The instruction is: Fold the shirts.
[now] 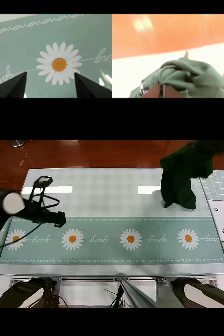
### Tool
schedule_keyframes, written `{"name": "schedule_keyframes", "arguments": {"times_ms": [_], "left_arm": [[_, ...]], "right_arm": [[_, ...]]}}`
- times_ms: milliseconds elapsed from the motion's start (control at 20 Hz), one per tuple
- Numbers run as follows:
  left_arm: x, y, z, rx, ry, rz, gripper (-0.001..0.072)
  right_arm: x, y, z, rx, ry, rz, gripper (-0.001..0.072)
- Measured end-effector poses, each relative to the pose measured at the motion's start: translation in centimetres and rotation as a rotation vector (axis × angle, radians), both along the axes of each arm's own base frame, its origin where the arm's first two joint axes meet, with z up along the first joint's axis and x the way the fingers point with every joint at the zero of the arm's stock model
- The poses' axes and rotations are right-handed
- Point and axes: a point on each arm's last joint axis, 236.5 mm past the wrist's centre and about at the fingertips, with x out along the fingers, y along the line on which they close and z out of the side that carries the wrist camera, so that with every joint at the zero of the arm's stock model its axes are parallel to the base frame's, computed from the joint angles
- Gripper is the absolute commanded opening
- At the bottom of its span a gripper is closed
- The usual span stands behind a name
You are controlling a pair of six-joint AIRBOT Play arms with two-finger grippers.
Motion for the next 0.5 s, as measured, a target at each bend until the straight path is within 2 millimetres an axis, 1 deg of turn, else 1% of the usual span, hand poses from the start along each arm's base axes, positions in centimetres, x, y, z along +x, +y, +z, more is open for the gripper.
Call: {"name": "schedule_keyframes", "arguments": {"times_ms": [50,150,250,300,350,400,450,500], "left_arm": [[-0.4,-0.1,0.8,-0.023,-0.054,0.001,0.0700],[-1.3,-0.5,2.5,-0.073,-0.157,0.002,0.0700],[-1.6,-0.9,3.9,-0.122,-0.244,0.007,0.0700],[-1.6,-1.1,4.5,-0.145,-0.278,0.017,0.0700],[-1.5,-1.3,5.0,-0.166,-0.307,0.028,0.0701],[-1.4,-1.4,5.3,-0.180,-0.325,0.039,0.0700],[-1.3,-1.5,5.6,-0.193,-0.343,0.047,0.0700],[-1.0,-1.5,5.7,-0.203,-0.359,0.053,0.0700]], "right_arm": [[-1.7,1.8,3.8,-0.016,-0.077,0.041,0.0025],[-5.5,4.9,10.1,-0.047,-0.219,0.112,0.0025],[-9.3,7.4,14.4,-0.077,-0.323,0.175,0.0025],[-11.1,8.7,15.8,-0.083,-0.356,0.213,0.0025],[-12.6,9.9,16.4,-0.086,-0.367,0.252,0.0025],[-13.8,11.1,16.2,-0.092,-0.354,0.298,0.0025],[-14.8,12.6,15.2,-0.101,-0.315,0.351,0.0025],[-15.4,14.1,13.4,-0.109,-0.259,0.406,0.0025]]}}
